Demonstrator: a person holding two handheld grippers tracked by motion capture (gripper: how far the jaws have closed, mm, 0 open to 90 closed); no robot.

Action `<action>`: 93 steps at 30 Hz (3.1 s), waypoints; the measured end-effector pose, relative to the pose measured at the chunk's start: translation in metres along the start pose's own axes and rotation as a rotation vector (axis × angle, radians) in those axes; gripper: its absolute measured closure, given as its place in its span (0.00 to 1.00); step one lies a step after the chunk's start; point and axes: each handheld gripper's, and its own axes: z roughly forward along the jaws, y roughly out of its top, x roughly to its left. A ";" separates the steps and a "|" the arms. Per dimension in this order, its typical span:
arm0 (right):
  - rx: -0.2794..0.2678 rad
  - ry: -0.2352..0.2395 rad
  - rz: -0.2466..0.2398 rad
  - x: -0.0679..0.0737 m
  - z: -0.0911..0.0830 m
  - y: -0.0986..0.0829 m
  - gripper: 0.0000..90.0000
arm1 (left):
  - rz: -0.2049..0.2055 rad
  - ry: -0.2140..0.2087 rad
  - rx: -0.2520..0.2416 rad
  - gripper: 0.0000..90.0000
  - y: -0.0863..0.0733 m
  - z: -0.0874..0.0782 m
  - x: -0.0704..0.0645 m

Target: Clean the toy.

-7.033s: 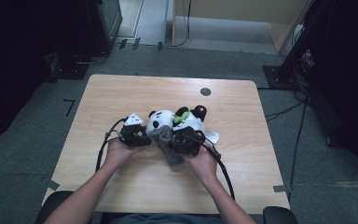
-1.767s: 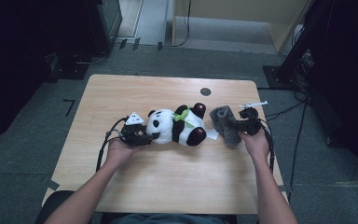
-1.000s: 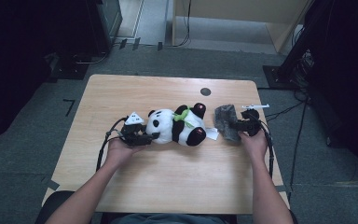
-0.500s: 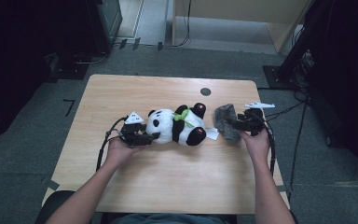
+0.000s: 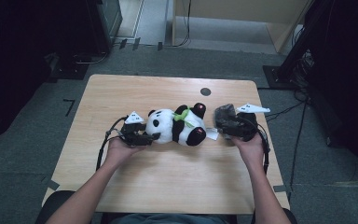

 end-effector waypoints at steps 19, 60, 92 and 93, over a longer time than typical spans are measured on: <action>-0.061 0.212 -0.059 0.057 0.003 -0.007 0.33 | -0.011 0.005 0.006 0.32 0.001 0.000 0.000; -0.009 0.018 -0.278 0.083 0.059 -0.030 0.52 | -0.049 0.001 0.004 0.34 0.008 0.000 0.003; 0.016 0.255 0.061 0.059 -0.003 0.038 0.69 | 0.221 -0.136 -0.113 0.21 0.010 -0.034 -0.004; 0.023 0.274 0.057 0.061 -0.004 0.038 0.69 | 0.224 -0.134 -0.118 0.21 0.010 -0.034 -0.003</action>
